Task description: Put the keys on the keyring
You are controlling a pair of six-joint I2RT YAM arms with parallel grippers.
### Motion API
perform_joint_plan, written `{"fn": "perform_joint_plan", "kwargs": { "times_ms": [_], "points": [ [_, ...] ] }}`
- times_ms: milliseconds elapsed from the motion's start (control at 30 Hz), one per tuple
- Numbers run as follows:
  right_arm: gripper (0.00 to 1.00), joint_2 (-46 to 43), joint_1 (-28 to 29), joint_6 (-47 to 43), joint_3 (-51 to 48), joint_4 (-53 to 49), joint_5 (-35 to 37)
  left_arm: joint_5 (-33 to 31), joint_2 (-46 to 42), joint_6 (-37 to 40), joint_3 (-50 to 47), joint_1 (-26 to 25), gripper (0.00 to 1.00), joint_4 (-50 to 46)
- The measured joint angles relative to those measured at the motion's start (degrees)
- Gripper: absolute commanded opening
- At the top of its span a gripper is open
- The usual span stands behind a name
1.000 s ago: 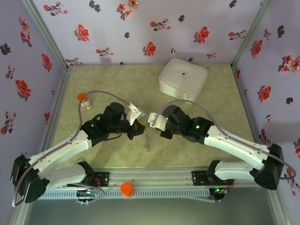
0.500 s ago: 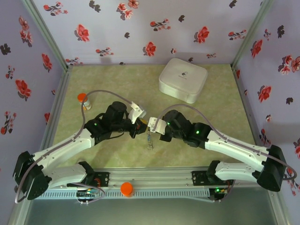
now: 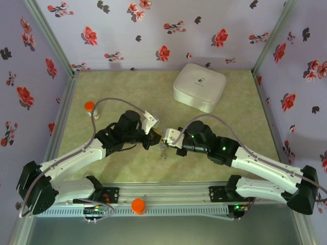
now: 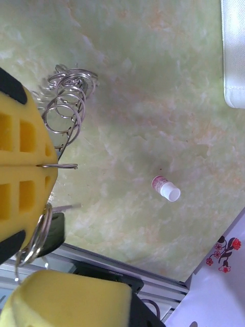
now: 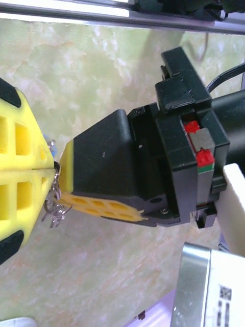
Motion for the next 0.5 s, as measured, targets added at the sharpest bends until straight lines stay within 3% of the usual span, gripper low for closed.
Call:
{"fn": "perform_joint_plan", "kwargs": {
  "times_ms": [233,500],
  "points": [
    [0.00,-0.2,0.0,-4.0,-0.9,-2.5,9.5,0.6,-2.1,0.0,0.0,0.0,0.00,-1.8],
    [0.00,-0.9,0.0,-9.6,-2.3,-2.7,11.3,3.7,-3.6,0.0,0.0,0.0,0.00,-2.4]
  ]
}}
